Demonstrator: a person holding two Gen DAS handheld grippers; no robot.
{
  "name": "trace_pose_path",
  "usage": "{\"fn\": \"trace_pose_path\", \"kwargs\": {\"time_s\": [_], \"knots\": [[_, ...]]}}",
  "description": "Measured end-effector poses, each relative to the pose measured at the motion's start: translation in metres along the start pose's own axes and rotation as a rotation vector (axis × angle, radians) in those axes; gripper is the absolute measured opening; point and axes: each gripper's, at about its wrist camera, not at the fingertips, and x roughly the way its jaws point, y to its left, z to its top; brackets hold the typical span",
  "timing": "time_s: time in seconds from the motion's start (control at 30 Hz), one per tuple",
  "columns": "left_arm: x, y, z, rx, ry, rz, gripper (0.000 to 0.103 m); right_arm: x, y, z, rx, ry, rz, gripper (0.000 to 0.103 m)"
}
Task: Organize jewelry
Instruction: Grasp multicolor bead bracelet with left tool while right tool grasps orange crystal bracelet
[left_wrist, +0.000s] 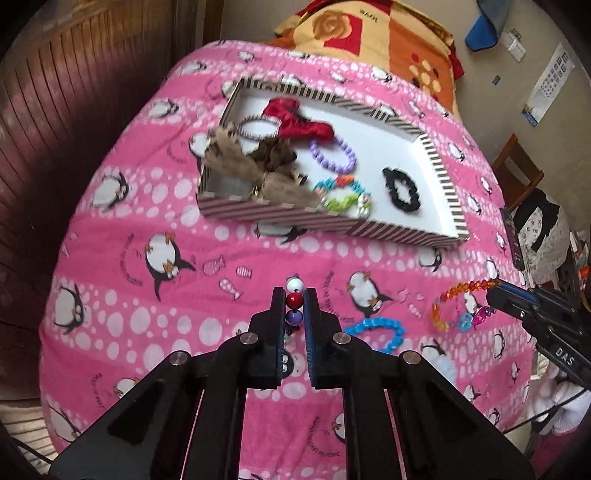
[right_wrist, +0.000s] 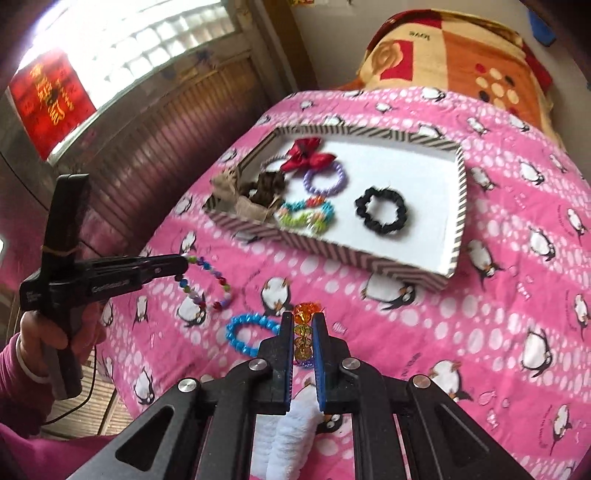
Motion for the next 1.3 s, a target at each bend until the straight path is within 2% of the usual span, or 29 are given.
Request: {"fn": "trace_pose_path", "kwargs": {"time_s": [0.33,0.57,1.0,1.3], "knots": [[-0.023,-0.020,0.034,0.059,-0.069,0.018,0.008,-0.012,-0.010,0.016,0.003,-0.038,-0.030,0.008],[-0.023,-0.043,0.060,0.119,-0.097,0.025,0.008,-0.015,-0.022,0.024,0.029,-0.053,-0.044,0.008],[0.013,-0.085,0.113,0.242,-0.106,0.069,0.008,-0.013,-0.051,0.058,0.077,-0.094,-0.096,0.008],[0.055,-0.102,0.149,0.288,-0.076,0.081,0.008,0.002,-0.075,0.084,0.107,-0.095,-0.130,0.008]]}}
